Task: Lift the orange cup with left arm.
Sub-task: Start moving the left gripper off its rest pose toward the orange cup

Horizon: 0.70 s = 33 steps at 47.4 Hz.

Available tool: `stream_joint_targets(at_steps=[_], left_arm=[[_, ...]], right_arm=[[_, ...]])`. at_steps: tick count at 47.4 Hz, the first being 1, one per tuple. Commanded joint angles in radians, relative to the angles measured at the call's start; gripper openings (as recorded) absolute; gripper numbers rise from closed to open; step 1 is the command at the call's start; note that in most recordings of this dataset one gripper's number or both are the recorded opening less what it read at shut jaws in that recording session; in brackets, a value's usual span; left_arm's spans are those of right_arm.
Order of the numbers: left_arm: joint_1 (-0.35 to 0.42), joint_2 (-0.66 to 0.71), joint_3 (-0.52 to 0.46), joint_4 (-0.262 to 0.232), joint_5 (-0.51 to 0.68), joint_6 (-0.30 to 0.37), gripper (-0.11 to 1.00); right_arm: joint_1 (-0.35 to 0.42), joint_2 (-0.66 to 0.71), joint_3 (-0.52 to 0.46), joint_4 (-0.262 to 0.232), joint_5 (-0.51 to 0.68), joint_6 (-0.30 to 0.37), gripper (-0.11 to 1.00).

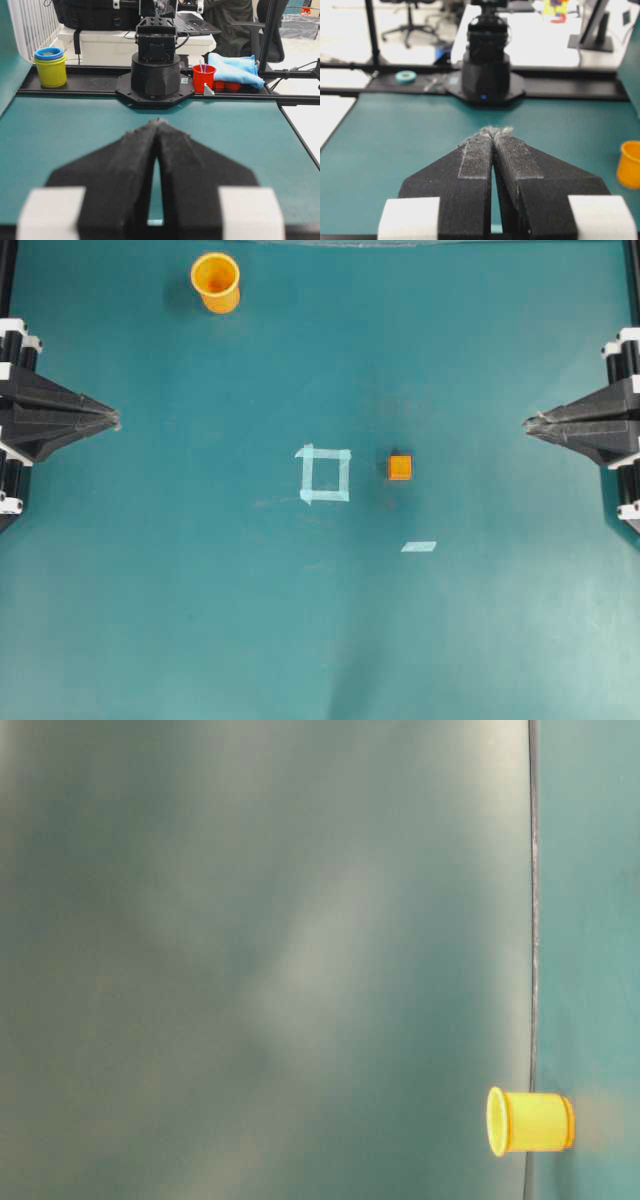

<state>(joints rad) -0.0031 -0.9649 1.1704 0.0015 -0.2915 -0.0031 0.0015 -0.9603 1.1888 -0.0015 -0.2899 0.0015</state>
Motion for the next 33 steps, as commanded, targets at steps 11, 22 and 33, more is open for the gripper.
stream_joint_targets(at_steps=[11,22,33], left_arm=[[0.0,0.011,-0.017,0.015,0.135,0.017,0.0],[0.012,0.026,-0.014,0.015,0.186,0.014,0.0],[0.114,0.08,-0.011,0.012,0.225,-0.015,0.0]], right_arm=[[0.002,0.005,-0.043,-0.015,-0.003,-0.009,0.0],[0.003,0.008,-0.043,-0.015,-0.002,-0.009,0.0],[0.002,0.009,-0.043,-0.015,-0.003,-0.008,0.0]])
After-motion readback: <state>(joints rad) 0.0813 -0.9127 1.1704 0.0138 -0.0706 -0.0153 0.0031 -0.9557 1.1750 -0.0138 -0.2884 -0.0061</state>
